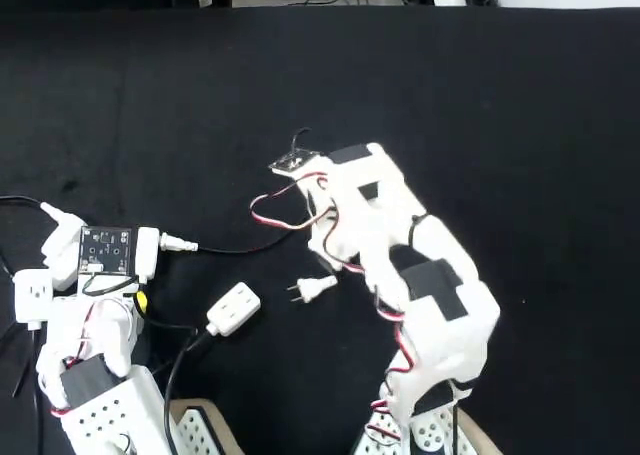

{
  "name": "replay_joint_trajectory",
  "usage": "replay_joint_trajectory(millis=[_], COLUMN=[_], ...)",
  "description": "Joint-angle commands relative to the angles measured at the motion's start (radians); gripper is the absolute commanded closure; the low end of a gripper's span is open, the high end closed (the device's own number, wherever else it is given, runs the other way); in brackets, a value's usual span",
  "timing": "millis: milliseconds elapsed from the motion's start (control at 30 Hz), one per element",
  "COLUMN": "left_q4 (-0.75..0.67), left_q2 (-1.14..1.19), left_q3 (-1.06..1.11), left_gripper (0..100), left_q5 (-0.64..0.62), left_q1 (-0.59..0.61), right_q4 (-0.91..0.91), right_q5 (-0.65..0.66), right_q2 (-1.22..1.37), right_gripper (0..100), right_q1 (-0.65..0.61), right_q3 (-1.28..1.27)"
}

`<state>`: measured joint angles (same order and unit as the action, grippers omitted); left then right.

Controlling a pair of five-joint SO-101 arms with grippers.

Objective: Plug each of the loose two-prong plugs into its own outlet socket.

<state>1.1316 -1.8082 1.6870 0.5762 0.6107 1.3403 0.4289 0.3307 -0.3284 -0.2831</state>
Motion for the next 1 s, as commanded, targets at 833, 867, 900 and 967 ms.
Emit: replay_joint_trajectory(millis=[833,867,900,967], left_q4=[0.011,0.011,0.011,0.011], left_q2=[-0.009,-0.009,-0.009,-0.009], left_q3=[0.013,0.013,0.013,0.013], left_gripper=[73,73,73,73], left_q5=[-0.005,-0.005,-0.005,-0.005], left_q1=[-0.004,-0.004,-0.004,-0.004], right_q4=[-0.114,-0.146,-0.169,-0.193], right_q5=[-0.029,-0.029,-0.031,-0.031], right_q2=[-0.200,-0.194,-0.185,-0.177], right_gripper=[91.7,91.7,91.7,91.7], right_q1=[-0.072,-0.061,-0.049,-0.028], right_q3=[-0.157,-0.147,-0.133,-0.102])
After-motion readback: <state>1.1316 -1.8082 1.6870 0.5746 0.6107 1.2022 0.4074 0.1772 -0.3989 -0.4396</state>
